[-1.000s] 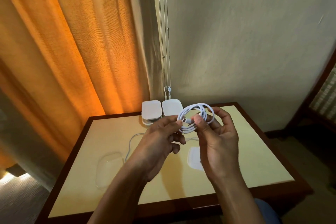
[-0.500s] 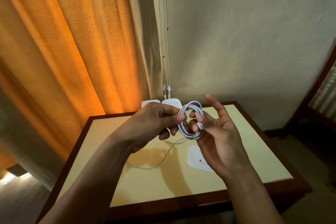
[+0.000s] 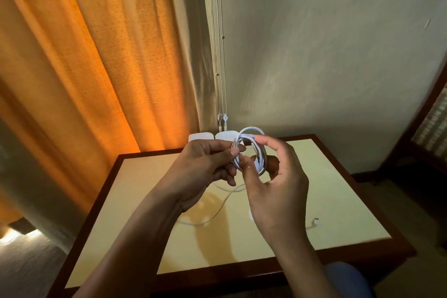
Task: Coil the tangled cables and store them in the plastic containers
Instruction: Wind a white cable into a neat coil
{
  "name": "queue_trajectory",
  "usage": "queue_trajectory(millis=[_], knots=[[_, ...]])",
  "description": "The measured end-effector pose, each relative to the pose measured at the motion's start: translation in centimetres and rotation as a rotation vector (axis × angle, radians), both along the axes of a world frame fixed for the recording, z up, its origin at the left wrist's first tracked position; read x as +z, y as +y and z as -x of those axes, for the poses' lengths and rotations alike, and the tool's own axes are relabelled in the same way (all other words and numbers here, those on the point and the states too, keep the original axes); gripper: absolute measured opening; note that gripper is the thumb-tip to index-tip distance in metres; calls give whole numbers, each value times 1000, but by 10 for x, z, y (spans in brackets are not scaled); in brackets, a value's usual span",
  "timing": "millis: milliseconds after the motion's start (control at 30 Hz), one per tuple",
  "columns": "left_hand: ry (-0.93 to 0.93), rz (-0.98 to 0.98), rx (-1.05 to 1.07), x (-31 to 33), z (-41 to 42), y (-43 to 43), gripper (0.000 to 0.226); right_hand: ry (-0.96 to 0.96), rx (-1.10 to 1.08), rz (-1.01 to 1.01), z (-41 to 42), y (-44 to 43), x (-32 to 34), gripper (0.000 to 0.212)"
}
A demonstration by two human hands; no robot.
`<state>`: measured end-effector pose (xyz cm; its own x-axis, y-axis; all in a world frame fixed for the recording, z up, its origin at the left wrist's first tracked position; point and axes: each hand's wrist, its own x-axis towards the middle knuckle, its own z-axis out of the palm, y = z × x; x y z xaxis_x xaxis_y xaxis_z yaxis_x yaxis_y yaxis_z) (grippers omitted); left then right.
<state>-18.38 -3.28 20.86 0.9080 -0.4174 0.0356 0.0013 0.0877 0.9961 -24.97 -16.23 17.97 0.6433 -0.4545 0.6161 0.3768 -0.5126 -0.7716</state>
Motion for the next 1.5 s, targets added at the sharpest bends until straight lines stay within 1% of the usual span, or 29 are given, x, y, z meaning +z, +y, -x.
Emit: queue_trajectory(millis=[100,167,233,300,367,467,600,700,767,833,900,933,1100,1233,1267,1367,1500], knots=[[-27,18,39,-2,0,-1,20,-40,-123,58,-2,1,-2,29],[-42,2,52,-2,1,0,21,-28,-158,98,-5,-3,-5,18],[-46,-5,67,-3,2,0,22,-10,-191,215,-7,-5,-8,11],[-30,23,104,-5,2,0,24,11,-232,314,-8,-5,-10,10],[-4,48,164,-8,2,-1,25,30,-231,326,-8,-5,-12,10],[31,75,273,-10,-1,1,23,31,-169,292,-8,-11,-11,8],[103,211,409,-12,-8,4,20,42,-65,196,-7,-16,-12,9],[110,267,417,-18,-7,1,19,169,18,58,-12,-19,-15,16],[119,284,373,-23,-5,4,20,303,154,-63,-16,-22,-17,27],[137,276,330,-28,-2,10,22,411,324,-241,-20,-23,-18,32],[148,252,306,-34,1,17,25,480,437,-426,-25,-19,-23,27],[151,240,301,-38,2,20,26,508,458,-474,-28,-15,-27,25],[186,182,289,-61,5,37,26,596,480,-591,-42,4,-49,16],[211,78,410,-88,0,71,19,685,495,-554,-55,35,-65,9],[205,24,467,-96,-3,81,17,700,495,-516,-58,44,-70,10],[162,-190,619,-127,-10,113,20,777,486,-389,-69,76,-88,19],[114,-440,719,-168,-23,160,16,888,473,-239,-88,121,-121,24]])
